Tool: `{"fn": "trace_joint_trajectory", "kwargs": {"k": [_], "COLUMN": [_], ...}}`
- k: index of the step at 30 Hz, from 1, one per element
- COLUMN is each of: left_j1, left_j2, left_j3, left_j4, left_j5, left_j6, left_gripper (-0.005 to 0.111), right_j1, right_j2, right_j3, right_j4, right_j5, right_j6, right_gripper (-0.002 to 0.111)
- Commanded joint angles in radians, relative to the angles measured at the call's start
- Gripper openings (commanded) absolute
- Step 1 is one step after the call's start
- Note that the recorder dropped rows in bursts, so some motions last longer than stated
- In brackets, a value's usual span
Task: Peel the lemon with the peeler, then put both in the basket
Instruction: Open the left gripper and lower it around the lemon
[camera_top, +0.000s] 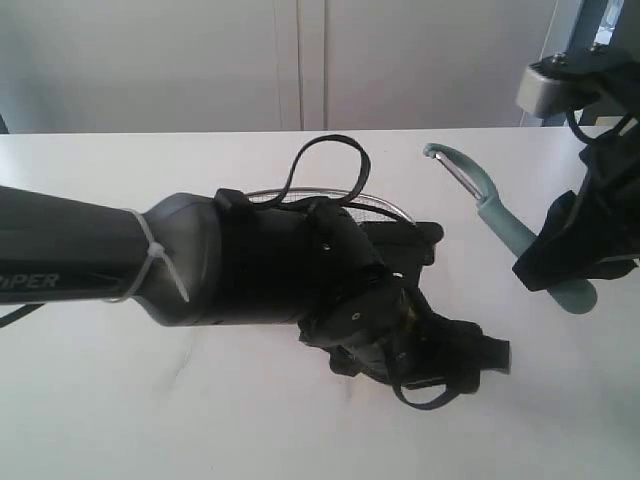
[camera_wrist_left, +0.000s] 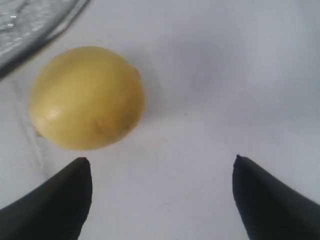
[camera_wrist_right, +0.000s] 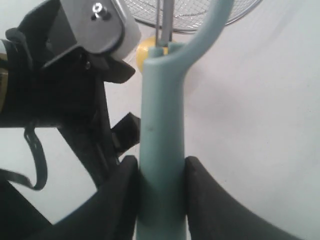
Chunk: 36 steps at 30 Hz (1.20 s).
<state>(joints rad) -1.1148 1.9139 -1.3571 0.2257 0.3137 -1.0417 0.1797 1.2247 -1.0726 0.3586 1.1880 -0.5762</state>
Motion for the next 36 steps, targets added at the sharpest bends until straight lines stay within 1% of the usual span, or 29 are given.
{"fn": "trace_joint_trajectory", "kwargs": {"k": [1,3,5,9,12,14,17,19,25,30,36], "left_j1": [-0.034,-0.06,-0.082,-0.084,-0.087,-0.094,-0.103,-0.106,-0.106,-0.106,-0.106], "left_j2": [-0.014,-0.018,-0.018,-0.018,-0.018,-0.018,-0.016,-0.01,0.035,0.063,0.065], "left_j3": [0.002,0.002,0.002,0.002,0.002,0.002,0.002,0.002,0.002,0.0,0.0], "left_j4": [0.342,0.467,0.511,0.557,0.578,0.578,0.578,0.581,0.599,0.632,0.715], "left_j5": [0.1,0.191,0.166,0.102,0.1,0.111,0.124,0.122,0.118,0.122,0.129], "left_j6": [-0.341,-0.501,-0.544,-0.61,-0.655,-0.655,-0.666,-0.678,-0.798,-0.853,-0.929], "left_gripper": [0.079,0.079,0.079,0.079,0.08,0.085,0.099,0.106,0.105,0.105,0.105], "right_j1": [-0.012,-0.012,-0.012,-0.012,-0.012,-0.012,-0.012,-0.012,-0.012,-0.012,-0.012], "right_j2": [-0.007,-0.007,-0.007,-0.007,-0.007,-0.007,-0.007,-0.007,-0.007,-0.007,-0.007], "right_j3": [0.005,0.005,0.005,0.005,0.005,0.005,0.005,0.005,0.005,0.005,0.005], "right_j4": [0.007,0.007,0.007,0.007,0.007,0.007,0.007,0.007,0.007,0.007,0.007], "right_j5": [-0.009,-0.009,-0.009,-0.009,-0.009,-0.009,-0.009,-0.009,-0.009,-0.009,-0.009], "right_j6": [0.005,0.005,0.005,0.005,0.005,0.005,0.005,0.005,0.005,0.005,0.005], "right_gripper": [0.0,0.0,0.0,0.0,0.0,0.0,0.0,0.0,0.0,0.0,0.0]}}
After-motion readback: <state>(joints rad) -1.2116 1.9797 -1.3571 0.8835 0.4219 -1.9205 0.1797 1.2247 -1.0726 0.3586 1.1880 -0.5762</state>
